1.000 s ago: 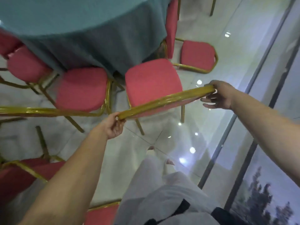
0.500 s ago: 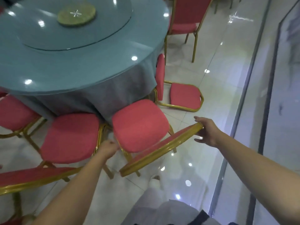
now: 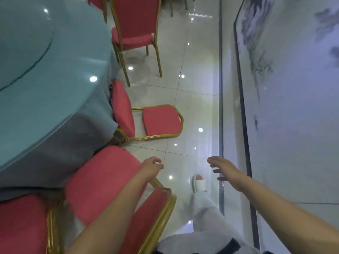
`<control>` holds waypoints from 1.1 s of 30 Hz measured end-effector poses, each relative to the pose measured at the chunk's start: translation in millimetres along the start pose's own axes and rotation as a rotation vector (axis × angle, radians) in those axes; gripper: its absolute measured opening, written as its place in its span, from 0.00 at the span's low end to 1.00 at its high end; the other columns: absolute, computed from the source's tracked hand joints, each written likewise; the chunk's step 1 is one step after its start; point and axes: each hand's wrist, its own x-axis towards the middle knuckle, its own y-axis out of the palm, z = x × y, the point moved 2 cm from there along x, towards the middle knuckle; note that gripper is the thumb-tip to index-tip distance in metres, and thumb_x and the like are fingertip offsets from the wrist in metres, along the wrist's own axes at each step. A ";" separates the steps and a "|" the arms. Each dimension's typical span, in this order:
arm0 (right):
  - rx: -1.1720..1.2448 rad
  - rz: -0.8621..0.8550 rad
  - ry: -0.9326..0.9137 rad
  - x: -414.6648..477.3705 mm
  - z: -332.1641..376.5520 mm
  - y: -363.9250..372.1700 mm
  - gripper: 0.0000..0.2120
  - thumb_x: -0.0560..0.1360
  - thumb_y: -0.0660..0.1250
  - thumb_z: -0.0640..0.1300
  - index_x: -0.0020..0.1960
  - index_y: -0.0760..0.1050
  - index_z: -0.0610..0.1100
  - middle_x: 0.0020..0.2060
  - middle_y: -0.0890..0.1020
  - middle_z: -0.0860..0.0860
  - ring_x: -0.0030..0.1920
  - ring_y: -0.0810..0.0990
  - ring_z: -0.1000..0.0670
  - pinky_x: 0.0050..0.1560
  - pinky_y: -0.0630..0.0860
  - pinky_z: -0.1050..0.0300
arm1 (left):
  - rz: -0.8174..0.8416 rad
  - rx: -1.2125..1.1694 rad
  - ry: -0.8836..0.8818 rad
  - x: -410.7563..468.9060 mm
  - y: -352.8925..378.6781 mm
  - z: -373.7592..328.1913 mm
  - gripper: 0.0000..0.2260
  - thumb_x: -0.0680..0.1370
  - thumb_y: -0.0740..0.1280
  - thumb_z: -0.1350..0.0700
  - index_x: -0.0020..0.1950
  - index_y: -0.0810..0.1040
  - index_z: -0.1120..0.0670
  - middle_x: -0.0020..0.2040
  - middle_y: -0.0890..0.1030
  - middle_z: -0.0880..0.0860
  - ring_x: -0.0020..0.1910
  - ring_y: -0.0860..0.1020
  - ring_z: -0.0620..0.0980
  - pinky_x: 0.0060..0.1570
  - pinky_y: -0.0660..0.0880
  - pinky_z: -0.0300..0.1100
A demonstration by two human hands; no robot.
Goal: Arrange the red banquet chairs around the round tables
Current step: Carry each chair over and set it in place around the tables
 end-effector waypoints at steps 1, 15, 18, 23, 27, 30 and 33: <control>-0.016 0.006 -0.004 18.4 7.5 -12.2 0.10 0.75 0.68 0.61 0.54 0.76 0.61 0.58 0.78 0.55 0.58 0.77 0.51 0.58 0.75 0.49 | -0.010 0.020 -0.008 15.9 5.1 -11.3 0.14 0.77 0.67 0.57 0.63 0.77 0.55 0.62 0.75 0.56 0.61 0.75 0.56 0.61 0.74 0.49; -0.354 0.271 -0.101 233.3 195.1 -107.3 0.19 0.76 0.68 0.54 0.65 0.74 0.49 0.60 0.75 0.51 0.57 0.73 0.48 0.56 0.70 0.52 | -0.171 -0.213 -0.313 124.8 12.4 -114.3 0.27 0.77 0.67 0.58 0.75 0.65 0.49 0.72 0.67 0.59 0.67 0.70 0.55 0.58 0.68 0.43; -0.457 0.353 -0.141 272.6 248.2 -100.5 0.20 0.76 0.68 0.54 0.66 0.72 0.50 0.63 0.76 0.50 0.58 0.74 0.49 0.55 0.68 0.55 | -0.216 -0.287 -0.382 150.4 -5.8 -116.6 0.28 0.77 0.66 0.61 0.76 0.62 0.52 0.71 0.67 0.60 0.64 0.71 0.56 0.59 0.70 0.45; -0.841 0.309 -0.266 330.0 328.9 -119.2 0.30 0.75 0.66 0.56 0.74 0.66 0.48 0.70 0.71 0.45 0.67 0.72 0.45 0.58 0.68 0.56 | -0.341 -0.408 -0.483 216.6 -41.4 -124.5 0.28 0.77 0.66 0.64 0.76 0.63 0.57 0.61 0.72 0.58 0.54 0.75 0.56 0.53 0.74 0.46; -1.113 0.299 -0.204 363.4 374.9 -154.3 0.33 0.75 0.65 0.59 0.76 0.61 0.50 0.72 0.67 0.43 0.67 0.71 0.41 0.65 0.70 0.50 | -0.272 -0.412 -0.531 254.4 -59.9 -155.1 0.31 0.76 0.68 0.60 0.77 0.61 0.56 0.63 0.74 0.60 0.53 0.76 0.55 0.53 0.73 0.44; -1.178 0.268 -0.205 401.4 420.4 -169.8 0.33 0.75 0.65 0.58 0.76 0.60 0.51 0.72 0.67 0.44 0.66 0.72 0.41 0.66 0.71 0.47 | -0.303 -0.404 -0.484 290.2 -82.5 -189.2 0.31 0.75 0.67 0.58 0.77 0.61 0.52 0.62 0.75 0.60 0.53 0.77 0.53 0.50 0.74 0.42; -1.261 0.279 -0.233 442.9 466.8 -168.7 0.34 0.75 0.65 0.58 0.77 0.60 0.50 0.71 0.68 0.43 0.65 0.73 0.41 0.65 0.71 0.48 | -0.391 -0.422 -0.443 315.6 -103.8 -222.5 0.29 0.76 0.67 0.58 0.76 0.63 0.52 0.60 0.75 0.55 0.46 0.75 0.47 0.38 0.70 0.34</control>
